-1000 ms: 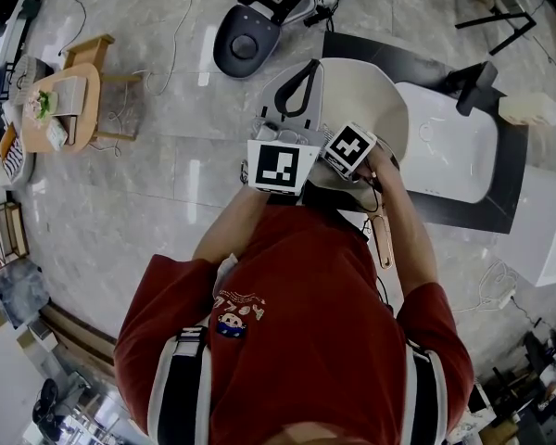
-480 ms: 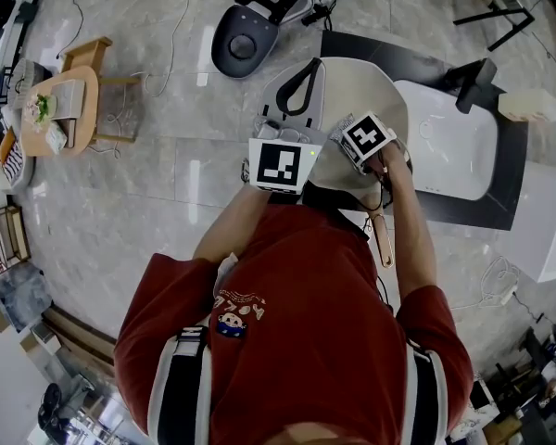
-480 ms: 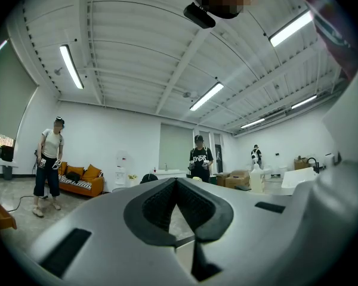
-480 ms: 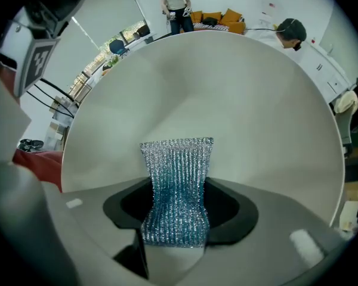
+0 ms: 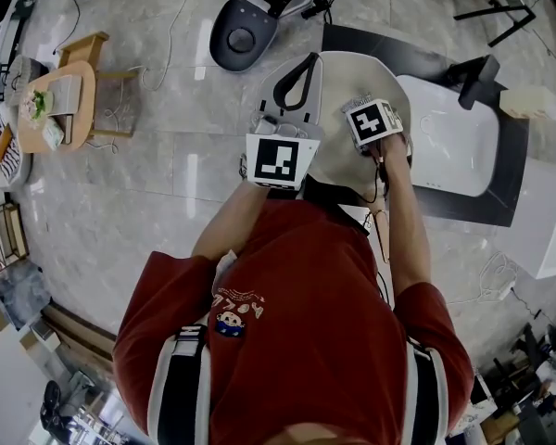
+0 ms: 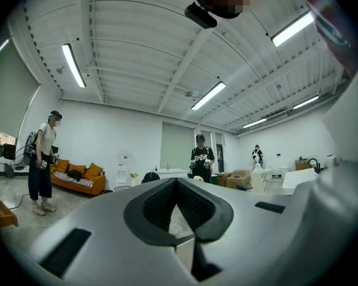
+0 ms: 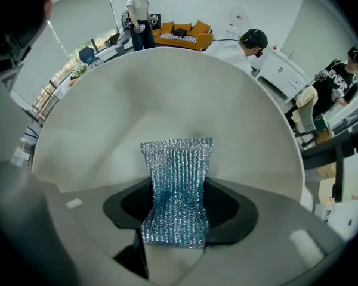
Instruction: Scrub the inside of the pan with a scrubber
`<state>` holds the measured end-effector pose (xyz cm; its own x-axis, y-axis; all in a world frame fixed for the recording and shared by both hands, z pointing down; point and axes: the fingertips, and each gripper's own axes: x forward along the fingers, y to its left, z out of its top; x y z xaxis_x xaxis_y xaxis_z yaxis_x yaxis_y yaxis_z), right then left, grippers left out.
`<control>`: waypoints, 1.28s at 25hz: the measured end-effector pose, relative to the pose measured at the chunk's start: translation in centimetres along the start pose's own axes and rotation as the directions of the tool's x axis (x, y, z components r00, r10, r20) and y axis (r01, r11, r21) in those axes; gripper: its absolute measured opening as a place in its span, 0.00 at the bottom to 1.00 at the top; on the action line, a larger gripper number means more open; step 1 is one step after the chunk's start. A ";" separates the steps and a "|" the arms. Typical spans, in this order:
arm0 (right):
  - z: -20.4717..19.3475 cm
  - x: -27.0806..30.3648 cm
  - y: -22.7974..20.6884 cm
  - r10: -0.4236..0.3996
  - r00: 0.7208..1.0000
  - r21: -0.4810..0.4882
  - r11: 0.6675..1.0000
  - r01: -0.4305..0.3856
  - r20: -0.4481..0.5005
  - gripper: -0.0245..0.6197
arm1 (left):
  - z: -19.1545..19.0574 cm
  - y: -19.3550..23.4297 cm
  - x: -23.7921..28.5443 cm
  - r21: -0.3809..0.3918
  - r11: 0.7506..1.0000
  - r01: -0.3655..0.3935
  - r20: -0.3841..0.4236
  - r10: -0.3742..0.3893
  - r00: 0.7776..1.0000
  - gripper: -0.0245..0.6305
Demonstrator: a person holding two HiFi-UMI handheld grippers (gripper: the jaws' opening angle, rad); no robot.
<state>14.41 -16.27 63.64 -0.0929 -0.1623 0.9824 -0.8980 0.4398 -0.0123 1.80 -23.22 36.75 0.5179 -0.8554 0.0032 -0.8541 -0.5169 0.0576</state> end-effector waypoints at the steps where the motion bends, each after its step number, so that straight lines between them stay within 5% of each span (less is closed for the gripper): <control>1: 0.3 0.1 -0.4 -0.027 1.000 0.008 1.000 0.027 0.011 0.45 | -0.1 0.1 -0.1 0.000 1.000 -0.001 -0.001 0.001 1.000 0.05; 8: 2.9 -0.2 -3.1 -0.194 0.972 0.072 0.980 0.186 0.129 0.45 | -0.6 0.9 -0.2 0.001 1.000 -0.013 -0.010 0.013 1.000 0.05; 15: 6.1 -1.6 -4.6 -0.228 0.930 0.180 0.967 0.181 0.288 0.45 | -0.8 1.7 -0.3 0.005 1.000 -0.029 -0.015 0.029 0.999 0.05; 20: 7.2 -1.6 -4.5 -0.202 0.910 0.290 0.952 0.096 0.363 0.44 | -1.0 2.3 -0.6 0.014 0.999 -0.048 -0.016 0.048 0.999 0.05; 24: 8.2 -2.0 -4.0 -0.118 0.891 0.401 0.913 -0.077 0.439 0.44 | -0.9 2.9 -0.9 0.019 0.998 -0.064 -0.020 0.064 0.998 0.05; 32: 10.9 -2.5 -0.9 0.080 0.803 0.379 0.851 -0.363 0.590 0.44 | -1.1 4.1 -1.6 0.034 0.993 -0.109 -0.006 0.109 0.994 0.05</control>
<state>10.74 -25.93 59.20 -0.4000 -0.6166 0.6781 -0.8938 0.0987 -0.4374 -2.49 -23.95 38.06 0.4219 -0.9065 0.0156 -0.9066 -0.4215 0.0230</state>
